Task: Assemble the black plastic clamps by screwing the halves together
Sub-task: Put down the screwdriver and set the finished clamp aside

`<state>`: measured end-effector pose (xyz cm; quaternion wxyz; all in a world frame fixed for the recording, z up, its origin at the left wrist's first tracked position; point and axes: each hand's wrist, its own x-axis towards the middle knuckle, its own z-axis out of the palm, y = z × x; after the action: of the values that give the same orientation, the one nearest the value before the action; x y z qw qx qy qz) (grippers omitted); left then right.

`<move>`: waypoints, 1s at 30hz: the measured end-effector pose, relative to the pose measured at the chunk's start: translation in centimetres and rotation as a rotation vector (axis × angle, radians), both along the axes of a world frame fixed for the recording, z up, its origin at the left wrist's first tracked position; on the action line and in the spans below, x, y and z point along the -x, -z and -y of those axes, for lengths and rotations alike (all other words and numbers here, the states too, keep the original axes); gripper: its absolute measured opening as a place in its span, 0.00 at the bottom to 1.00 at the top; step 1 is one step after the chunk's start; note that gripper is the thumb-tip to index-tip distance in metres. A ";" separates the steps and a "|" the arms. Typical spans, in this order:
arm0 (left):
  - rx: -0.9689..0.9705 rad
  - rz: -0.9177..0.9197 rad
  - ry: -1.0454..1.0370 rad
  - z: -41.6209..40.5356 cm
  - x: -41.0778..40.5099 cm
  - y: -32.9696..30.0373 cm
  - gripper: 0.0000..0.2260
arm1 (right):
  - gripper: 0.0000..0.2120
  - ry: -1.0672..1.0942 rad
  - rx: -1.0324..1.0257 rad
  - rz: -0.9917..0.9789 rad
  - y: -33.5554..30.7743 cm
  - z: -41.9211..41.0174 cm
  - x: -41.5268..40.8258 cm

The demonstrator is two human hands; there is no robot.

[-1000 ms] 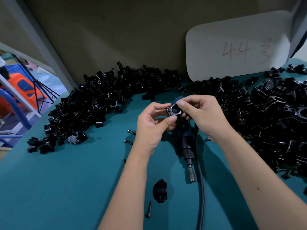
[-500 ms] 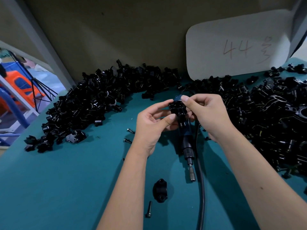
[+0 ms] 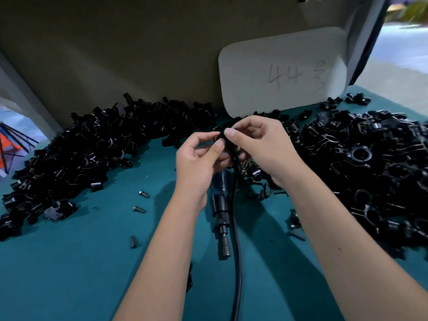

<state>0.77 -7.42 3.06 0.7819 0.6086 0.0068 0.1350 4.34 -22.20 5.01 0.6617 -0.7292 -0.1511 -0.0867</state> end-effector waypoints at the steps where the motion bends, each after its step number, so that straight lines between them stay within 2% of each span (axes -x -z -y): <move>1: 0.020 0.001 0.010 1.0 -0.4 -0.4 0.05 | 0.04 -0.010 0.007 0.006 -0.6 1.0 0.0; 6: 0.110 0.005 0.155 7.2 -2.4 -2.3 0.06 | 0.03 0.035 0.154 0.059 -3.8 7.4 0.1; 8: 0.090 -0.021 0.181 9.9 -3.3 -3.0 0.07 | 0.02 0.146 0.238 0.095 -4.6 10.1 0.2; 10: 0.017 -0.036 0.174 12.6 -4.1 -3.5 0.09 | 0.07 0.278 0.338 0.127 -5.2 12.5 0.1; 11: -0.094 -0.022 0.143 13.8 -4.5 -3.6 0.10 | 0.09 0.327 0.394 0.125 -5.4 13.5 0.0; 14: -0.599 0.081 -0.010 16.8 -5.4 -3.8 0.12 | 0.19 0.456 0.648 0.100 -5.8 15.9 -0.5; 16: -0.834 0.148 -0.056 18.1 -5.6 -3.6 0.12 | 0.27 0.522 0.838 0.032 -5.9 17.0 -0.9; 17: -0.928 0.164 -0.058 18.5 -5.8 -3.4 0.12 | 0.28 0.546 0.922 -0.020 -6.0 17.3 -1.1; 20: -1.055 0.139 -0.048 19.2 -6.0 -3.1 0.12 | 0.25 0.577 1.010 -0.143 -6.0 17.6 -1.2; 23: -1.015 0.102 -0.056 18.2 -6.2 -2.9 0.12 | 0.21 0.634 0.915 -0.084 -6.3 17.3 -1.4; 26: -0.951 0.031 -0.070 16.0 -6.0 -2.7 0.12 | 0.12 0.677 0.851 -0.010 -7.1 15.6 -2.2; 30: -1.011 -0.049 -0.113 11.9 -6.0 -2.1 0.11 | 0.05 0.543 0.886 0.033 -7.2 10.3 -4.5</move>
<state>6.75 -19.28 5.20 0.3809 0.9125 -0.0083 0.1490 8.88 -32.54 12.22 0.2406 -0.9509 0.0107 -0.1944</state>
